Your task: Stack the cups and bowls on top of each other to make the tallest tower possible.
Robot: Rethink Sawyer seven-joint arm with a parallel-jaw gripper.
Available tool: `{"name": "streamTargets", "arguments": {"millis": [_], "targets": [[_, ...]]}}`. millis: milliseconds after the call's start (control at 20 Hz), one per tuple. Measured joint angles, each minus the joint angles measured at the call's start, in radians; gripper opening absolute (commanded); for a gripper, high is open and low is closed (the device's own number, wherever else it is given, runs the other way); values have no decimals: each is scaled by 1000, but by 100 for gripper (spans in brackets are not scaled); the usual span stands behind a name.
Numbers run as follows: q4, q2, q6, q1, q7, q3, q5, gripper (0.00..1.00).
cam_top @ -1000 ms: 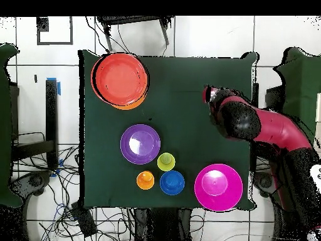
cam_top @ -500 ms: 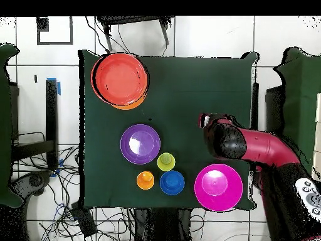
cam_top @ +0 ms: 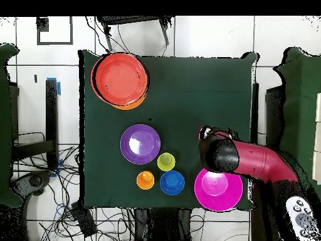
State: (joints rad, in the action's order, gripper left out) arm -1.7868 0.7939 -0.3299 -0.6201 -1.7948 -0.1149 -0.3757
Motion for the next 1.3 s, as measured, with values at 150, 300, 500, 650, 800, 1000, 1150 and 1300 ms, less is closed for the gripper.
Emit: {"name": "streamTargets", "arguments": {"millis": [150, 300, 500, 650, 800, 1000, 1150, 1300], "targets": [[-11, 4, -1, 19, -56, 51, 42, 100], [-26, 2, -1, 17, -97, 74, 72, 100], [-53, -12, 0, 5, -141, 99, 109, 100], [-90, -32, 0, -2, -177, 121, 158, 100], [-119, -45, 1, -6, -197, 125, 191, 100], [-171, -60, 26, -24, -222, 123, 226, 100], [-197, -69, 45, -41, -229, 123, 233, 100], [-216, -87, 72, -59, -230, 123, 233, 100]]}}
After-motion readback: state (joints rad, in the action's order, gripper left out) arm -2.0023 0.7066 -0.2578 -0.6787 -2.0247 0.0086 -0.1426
